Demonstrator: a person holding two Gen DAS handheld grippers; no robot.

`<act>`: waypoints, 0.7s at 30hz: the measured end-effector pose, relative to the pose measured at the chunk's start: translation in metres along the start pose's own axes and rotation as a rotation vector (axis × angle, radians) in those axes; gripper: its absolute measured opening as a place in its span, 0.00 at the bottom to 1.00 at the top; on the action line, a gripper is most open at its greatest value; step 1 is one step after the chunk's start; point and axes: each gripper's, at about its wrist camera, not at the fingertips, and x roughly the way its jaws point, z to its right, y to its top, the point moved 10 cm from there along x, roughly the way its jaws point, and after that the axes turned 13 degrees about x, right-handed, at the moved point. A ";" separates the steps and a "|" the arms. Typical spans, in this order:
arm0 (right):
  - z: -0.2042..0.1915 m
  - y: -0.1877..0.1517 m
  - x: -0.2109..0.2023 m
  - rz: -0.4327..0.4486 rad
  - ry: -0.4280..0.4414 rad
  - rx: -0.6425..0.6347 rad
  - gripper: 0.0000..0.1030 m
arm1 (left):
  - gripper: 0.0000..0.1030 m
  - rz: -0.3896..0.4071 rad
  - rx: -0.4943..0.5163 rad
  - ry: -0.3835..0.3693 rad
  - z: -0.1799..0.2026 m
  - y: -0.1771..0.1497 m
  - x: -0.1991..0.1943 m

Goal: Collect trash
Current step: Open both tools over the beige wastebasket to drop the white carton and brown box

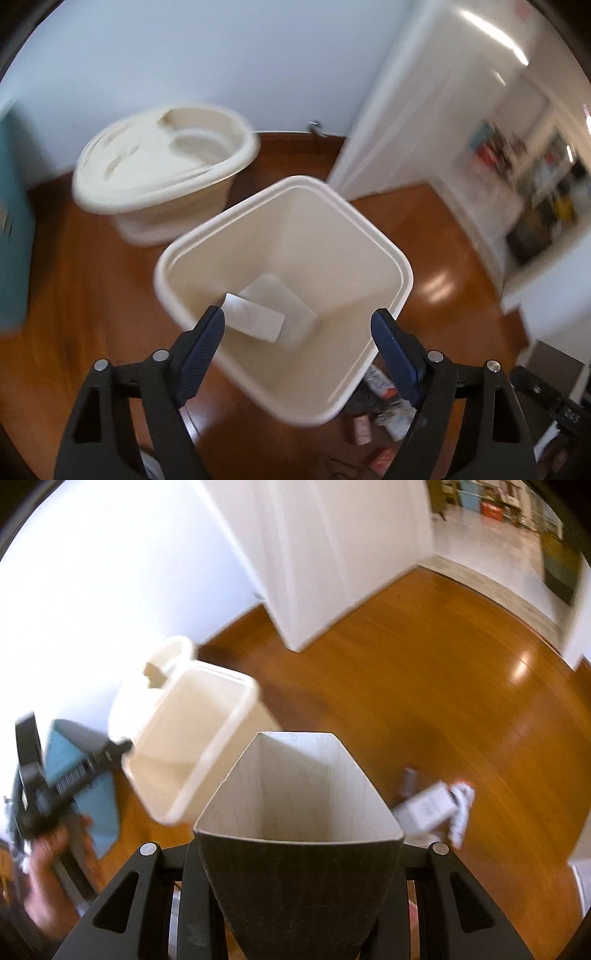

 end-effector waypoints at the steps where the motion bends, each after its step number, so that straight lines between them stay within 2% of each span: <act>1: -0.019 0.003 0.005 -0.005 0.025 -0.009 0.35 | 0.79 0.000 -0.039 -0.003 -0.003 -0.011 -0.009; 2: -0.041 0.008 0.011 -0.010 0.057 -0.016 0.35 | 0.79 0.005 -0.084 0.001 -0.011 -0.025 -0.019; 7: -0.125 0.029 0.053 -0.029 0.171 -0.015 0.35 | 0.79 0.025 -0.168 0.054 -0.054 -0.065 -0.035; 11: -0.169 0.039 0.108 -0.073 0.179 -0.009 0.39 | 0.79 -0.006 -0.186 0.063 -0.069 -0.069 -0.025; 12: -0.174 0.038 0.125 -0.095 0.138 -0.006 0.50 | 0.79 -0.003 -0.192 0.065 -0.071 -0.068 -0.025; 13: -0.175 0.035 0.135 -0.105 0.113 -0.005 0.66 | 0.79 0.003 -0.196 0.063 -0.074 -0.068 -0.026; 14: -0.177 0.034 0.141 -0.116 0.104 -0.001 0.70 | 0.79 0.010 -0.198 0.060 -0.074 -0.065 -0.026; 16: -0.179 0.032 0.146 -0.140 0.097 -0.001 0.71 | 0.79 0.019 -0.186 0.058 -0.072 -0.060 -0.025; 19: -0.167 0.025 0.131 -0.184 0.094 -0.010 0.71 | 0.79 0.022 -0.165 0.058 -0.069 -0.060 -0.024; 21: -0.140 0.009 0.108 -0.244 0.086 0.002 0.71 | 0.79 0.009 -0.153 0.052 -0.065 -0.062 -0.022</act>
